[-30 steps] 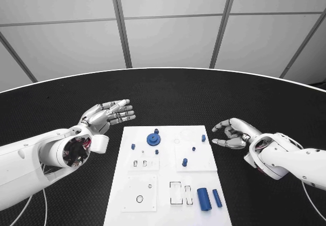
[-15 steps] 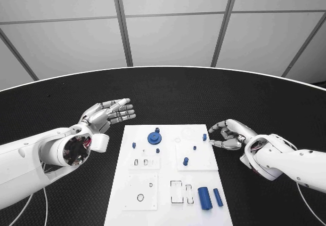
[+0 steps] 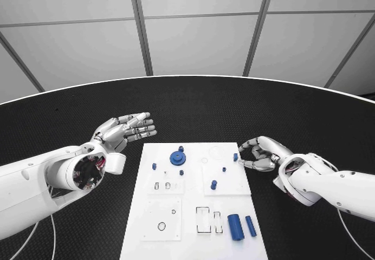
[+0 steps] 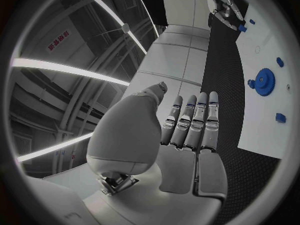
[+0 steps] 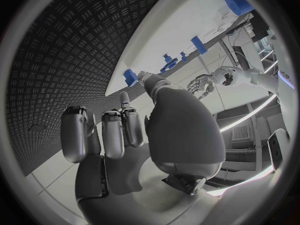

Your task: Assemble the parts on the task board

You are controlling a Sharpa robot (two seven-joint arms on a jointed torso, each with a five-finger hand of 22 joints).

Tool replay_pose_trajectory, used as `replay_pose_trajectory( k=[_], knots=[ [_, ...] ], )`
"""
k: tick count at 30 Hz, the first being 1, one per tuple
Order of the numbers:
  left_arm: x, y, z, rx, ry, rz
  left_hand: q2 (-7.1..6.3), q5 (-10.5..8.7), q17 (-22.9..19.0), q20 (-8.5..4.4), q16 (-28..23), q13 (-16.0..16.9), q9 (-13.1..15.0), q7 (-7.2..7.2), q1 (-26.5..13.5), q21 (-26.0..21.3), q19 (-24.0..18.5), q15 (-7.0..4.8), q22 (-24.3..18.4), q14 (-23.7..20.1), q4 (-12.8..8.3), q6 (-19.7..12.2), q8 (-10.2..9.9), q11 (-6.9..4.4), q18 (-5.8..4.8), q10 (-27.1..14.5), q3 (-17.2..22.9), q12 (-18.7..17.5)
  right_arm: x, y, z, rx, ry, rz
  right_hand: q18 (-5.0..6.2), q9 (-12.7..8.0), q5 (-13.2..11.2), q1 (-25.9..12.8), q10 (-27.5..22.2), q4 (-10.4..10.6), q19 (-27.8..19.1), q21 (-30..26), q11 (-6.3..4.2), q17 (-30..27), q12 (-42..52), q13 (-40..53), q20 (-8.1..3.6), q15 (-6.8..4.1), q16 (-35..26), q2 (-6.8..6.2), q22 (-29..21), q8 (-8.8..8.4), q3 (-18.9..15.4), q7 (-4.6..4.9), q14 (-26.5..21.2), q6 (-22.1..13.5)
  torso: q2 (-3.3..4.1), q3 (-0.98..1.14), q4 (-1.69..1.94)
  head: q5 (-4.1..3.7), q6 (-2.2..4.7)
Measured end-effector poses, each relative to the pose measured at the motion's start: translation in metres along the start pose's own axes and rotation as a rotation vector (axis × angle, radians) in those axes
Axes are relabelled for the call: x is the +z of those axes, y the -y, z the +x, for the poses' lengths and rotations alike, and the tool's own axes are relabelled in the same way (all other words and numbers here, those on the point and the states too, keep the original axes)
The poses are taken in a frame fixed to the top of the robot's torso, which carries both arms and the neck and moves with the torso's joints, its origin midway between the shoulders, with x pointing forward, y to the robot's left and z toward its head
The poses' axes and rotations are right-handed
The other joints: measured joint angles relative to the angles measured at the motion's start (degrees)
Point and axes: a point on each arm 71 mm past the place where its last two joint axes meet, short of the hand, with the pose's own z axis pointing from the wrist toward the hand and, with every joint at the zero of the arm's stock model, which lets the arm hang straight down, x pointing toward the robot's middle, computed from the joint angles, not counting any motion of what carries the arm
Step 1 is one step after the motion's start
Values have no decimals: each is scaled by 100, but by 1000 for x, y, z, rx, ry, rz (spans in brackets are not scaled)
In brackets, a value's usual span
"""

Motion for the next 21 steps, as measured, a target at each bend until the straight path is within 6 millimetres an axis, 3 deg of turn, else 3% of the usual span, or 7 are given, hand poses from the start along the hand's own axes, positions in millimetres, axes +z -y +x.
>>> replay_pose_trajectory(
  k=[21],
  knots=[
    [-1, 0, -1, 0, 2, 0, 0, 0, 0, 0, 0, 0, 0, 0, 0, -25, 0, 0, -7, 0, -31, 0, 0, 0, 0, 0, 31, 0, 9, -4, 7, 0, -20, -4, 0, 15, -24, 28, 0, -9, 0, 33, 0, -1, 46, -1, 0, 0, 18, 75, 0, 23, 9, -1, 0, 128, -5, -5, -2, 56, -40]
  ],
)
